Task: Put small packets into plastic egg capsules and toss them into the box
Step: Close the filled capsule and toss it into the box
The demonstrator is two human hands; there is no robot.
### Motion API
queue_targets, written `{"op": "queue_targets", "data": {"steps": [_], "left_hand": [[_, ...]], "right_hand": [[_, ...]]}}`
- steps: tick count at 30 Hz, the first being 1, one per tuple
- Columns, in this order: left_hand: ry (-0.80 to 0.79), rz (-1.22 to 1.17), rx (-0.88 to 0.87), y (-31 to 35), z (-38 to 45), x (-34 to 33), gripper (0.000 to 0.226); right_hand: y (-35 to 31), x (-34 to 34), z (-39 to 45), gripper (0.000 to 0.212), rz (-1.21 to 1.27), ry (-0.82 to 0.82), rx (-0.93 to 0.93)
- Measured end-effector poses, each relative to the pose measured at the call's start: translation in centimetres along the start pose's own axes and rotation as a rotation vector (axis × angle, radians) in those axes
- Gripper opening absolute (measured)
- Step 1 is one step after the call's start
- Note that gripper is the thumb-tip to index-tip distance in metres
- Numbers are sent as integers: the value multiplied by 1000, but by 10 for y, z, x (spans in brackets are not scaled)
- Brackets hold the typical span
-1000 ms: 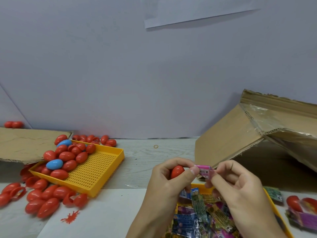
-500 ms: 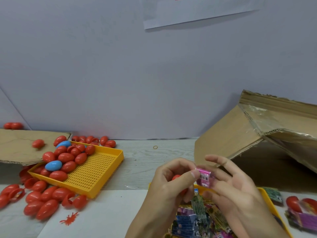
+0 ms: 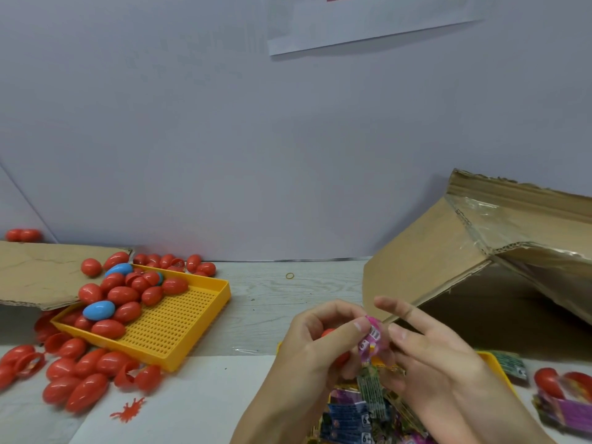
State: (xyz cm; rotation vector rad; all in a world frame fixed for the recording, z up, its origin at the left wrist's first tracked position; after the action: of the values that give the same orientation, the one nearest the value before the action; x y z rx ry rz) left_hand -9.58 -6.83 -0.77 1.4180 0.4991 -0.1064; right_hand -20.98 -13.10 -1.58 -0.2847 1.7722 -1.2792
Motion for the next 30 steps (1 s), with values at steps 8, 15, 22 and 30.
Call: {"op": "queue_targets", "data": {"steps": [8, 15, 22, 30], "left_hand": [[-82, -14, 22, 0, -2, -5, 27], [-26, -29, -2, 1, -1, -3, 25], [54, 51, -76, 4, 1, -1, 23], [28, 169, -46, 1, 1, -1, 25]], "right_hand": [[2, 6, 4, 55, 41, 35, 23], [-1, 2, 2, 47, 93, 76, -7], [11, 7, 5, 32, -157, 118, -139], [17, 11, 8, 40, -205, 181, -272]]}}
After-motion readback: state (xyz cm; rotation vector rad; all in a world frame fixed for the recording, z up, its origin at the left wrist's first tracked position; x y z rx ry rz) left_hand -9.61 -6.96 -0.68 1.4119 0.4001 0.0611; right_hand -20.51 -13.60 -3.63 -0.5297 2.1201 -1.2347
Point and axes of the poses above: each hand's wrist, its own z-axis towards the middle knuckle, its own x-axis out of the back of the hand, y = z × x, the point moved 4 cm from there along z, towards the middle knuckle, and after that the axes turned 7 degrees about -z, right-handed, at the moved point
